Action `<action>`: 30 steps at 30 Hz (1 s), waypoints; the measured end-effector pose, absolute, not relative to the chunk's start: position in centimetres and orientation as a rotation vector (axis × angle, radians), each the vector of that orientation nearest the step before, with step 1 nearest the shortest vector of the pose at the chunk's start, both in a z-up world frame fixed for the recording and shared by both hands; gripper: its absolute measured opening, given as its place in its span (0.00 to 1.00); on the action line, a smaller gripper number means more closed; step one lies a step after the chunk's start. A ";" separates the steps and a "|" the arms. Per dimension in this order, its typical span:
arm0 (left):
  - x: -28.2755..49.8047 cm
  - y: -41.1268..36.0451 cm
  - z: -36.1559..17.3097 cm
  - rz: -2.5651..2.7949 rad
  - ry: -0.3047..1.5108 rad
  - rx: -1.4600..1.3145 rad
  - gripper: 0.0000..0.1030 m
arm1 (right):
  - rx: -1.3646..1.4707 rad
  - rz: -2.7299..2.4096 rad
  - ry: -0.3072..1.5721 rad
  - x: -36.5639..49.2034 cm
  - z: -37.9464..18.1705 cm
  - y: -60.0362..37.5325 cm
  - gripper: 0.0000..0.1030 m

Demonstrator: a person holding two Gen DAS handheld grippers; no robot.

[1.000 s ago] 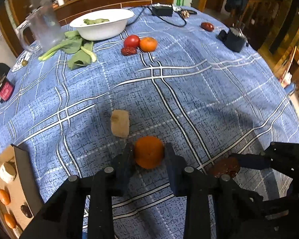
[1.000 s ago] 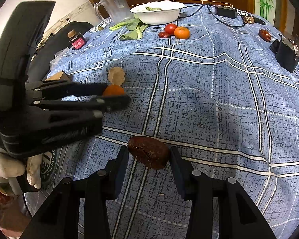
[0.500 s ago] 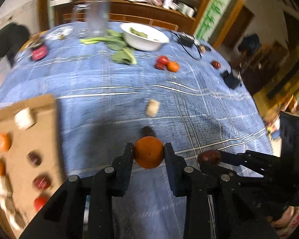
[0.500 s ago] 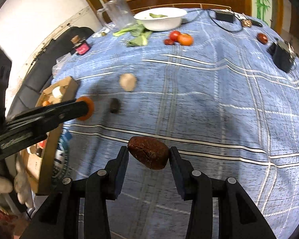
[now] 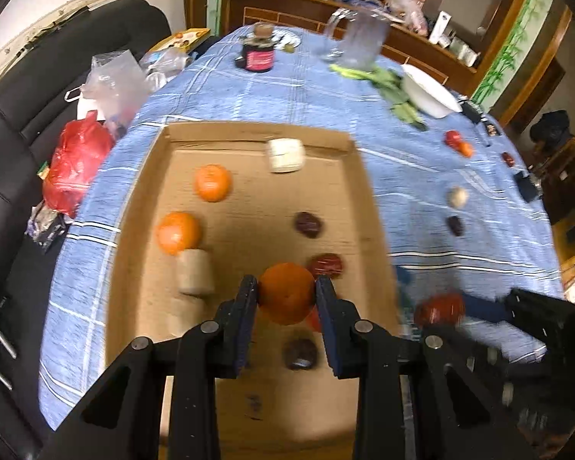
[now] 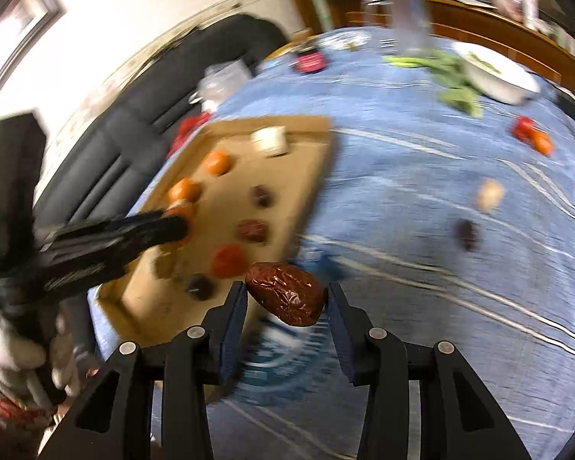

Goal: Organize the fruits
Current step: 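Carry the orange and red date into the tray and open both grippers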

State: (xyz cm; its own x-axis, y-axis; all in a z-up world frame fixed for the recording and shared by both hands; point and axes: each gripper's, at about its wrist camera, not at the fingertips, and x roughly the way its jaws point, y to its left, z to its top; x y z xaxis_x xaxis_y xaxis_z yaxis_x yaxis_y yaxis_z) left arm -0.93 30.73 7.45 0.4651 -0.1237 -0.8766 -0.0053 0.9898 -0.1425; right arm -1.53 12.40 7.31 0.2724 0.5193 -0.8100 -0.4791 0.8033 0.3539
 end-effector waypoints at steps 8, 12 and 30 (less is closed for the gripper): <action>2.5 32.1 5.2 -0.095 1.127 -0.078 0.29 | -0.066 0.719 1.143 -3.4 5.7 17.9 0.45; 4.5 32.5 3.7 -0.111 1.166 -0.107 0.29 | -0.108 0.706 1.169 -3.8 4.6 19.1 0.45; 4.7 33.4 5.1 -0.115 1.138 -0.169 0.46 | -0.146 0.701 1.156 -3.5 4.3 21.1 0.61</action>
State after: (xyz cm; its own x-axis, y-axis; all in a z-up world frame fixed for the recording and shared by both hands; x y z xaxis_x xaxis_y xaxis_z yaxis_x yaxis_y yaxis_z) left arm 4.67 33.44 5.15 0.4153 -0.1772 -0.8923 0.0053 0.9813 -0.1924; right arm -3.53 21.13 4.28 0.2181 0.4320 -0.8751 -0.5761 0.7808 0.2419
